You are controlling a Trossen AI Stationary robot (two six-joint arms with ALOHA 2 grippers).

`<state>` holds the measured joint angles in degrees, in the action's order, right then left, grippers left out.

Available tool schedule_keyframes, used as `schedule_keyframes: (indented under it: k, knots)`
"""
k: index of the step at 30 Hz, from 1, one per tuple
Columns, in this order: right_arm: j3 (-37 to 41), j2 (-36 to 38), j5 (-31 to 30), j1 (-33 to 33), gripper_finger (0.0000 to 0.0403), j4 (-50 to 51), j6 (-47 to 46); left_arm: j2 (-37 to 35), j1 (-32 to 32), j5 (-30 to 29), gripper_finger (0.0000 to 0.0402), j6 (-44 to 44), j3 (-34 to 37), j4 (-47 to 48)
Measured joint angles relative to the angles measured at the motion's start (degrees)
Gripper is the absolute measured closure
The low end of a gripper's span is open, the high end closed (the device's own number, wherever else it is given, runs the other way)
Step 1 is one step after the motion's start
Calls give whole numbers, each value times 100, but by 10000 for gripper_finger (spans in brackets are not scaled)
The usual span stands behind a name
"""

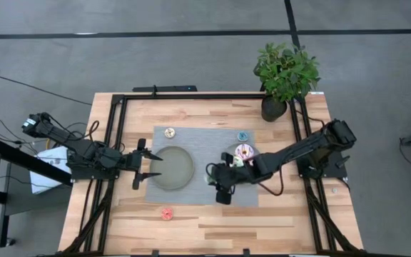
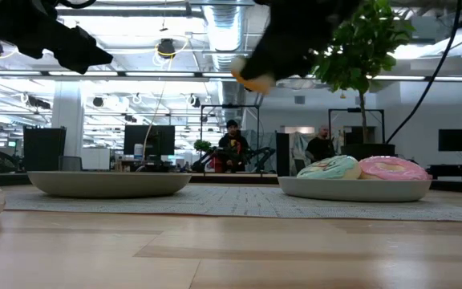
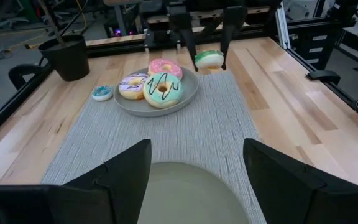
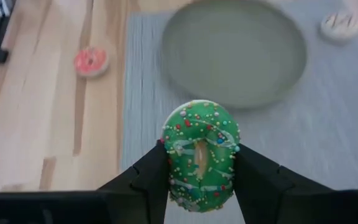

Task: Pick & Place donuts
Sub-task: Put the small green donut into the green plate

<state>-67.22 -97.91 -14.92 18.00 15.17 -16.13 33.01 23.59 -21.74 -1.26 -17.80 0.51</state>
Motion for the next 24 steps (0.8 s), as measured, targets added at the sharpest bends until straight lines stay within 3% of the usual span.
schedule_keyframes:
  k: [13, 24]
  knots:
    - [0, 0, -11, -692, 224, -1126, 1231, 0, 0, -19, 154, -148, 0, -33]
    - [-272, -349, -114, -886, 221, -1883, 2268, 0, -1, -443, 154, -353, 0, -269]
